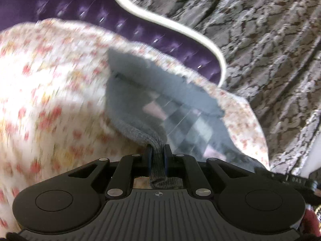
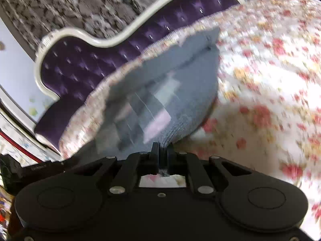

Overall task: Fold small clothes
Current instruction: 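Grasp the sweater hem with both tools and close them, then lift the hem and fold it over toward the collar with both tools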

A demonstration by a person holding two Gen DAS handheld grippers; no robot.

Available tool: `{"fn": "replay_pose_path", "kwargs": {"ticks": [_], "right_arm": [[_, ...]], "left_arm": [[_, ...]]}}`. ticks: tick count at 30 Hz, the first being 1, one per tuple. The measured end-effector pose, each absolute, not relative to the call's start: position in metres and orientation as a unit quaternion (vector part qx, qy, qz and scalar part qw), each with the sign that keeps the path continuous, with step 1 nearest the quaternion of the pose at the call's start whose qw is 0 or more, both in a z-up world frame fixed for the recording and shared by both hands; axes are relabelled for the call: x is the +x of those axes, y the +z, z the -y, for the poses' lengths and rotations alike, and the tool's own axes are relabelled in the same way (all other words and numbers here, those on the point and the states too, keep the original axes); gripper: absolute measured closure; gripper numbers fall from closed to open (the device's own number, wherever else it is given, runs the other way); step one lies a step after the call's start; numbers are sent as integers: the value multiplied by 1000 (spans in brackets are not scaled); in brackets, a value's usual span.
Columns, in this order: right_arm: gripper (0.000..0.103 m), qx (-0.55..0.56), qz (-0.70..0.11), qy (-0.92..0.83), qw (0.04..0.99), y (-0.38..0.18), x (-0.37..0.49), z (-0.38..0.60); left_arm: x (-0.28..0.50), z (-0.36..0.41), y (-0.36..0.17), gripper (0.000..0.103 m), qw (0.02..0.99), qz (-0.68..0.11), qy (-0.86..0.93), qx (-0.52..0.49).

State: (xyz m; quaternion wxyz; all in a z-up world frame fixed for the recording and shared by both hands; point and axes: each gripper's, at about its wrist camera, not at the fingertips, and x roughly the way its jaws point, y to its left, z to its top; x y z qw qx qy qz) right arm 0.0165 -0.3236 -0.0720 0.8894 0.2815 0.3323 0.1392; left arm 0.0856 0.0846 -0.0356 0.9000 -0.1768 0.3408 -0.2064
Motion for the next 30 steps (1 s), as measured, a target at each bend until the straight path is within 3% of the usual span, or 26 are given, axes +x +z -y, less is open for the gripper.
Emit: {"fn": "replay_pose_path", "kwargs": {"ticks": [2, 3, 15, 21, 30], "right_arm": [[89, 286, -314, 152, 892, -57, 23, 327], [89, 286, -305, 158, 894, -48, 28, 327], [89, 280, -223, 193, 914, 19, 147, 345], [89, 272, -222, 155, 923, 12, 233, 362], [92, 254, -271, 90, 924, -40, 347, 373]], "left_arm": [[94, -83, -16, 93, 904, -326, -219, -167], [100, -82, -6, 99, 906, -319, -225, -163], [221, -62, 57, 99, 928, -253, -227, -153], [303, -40, 38, 99, 934, -261, -194, -147], [402, -18, -33, 99, 923, -334, -134, -140]]}}
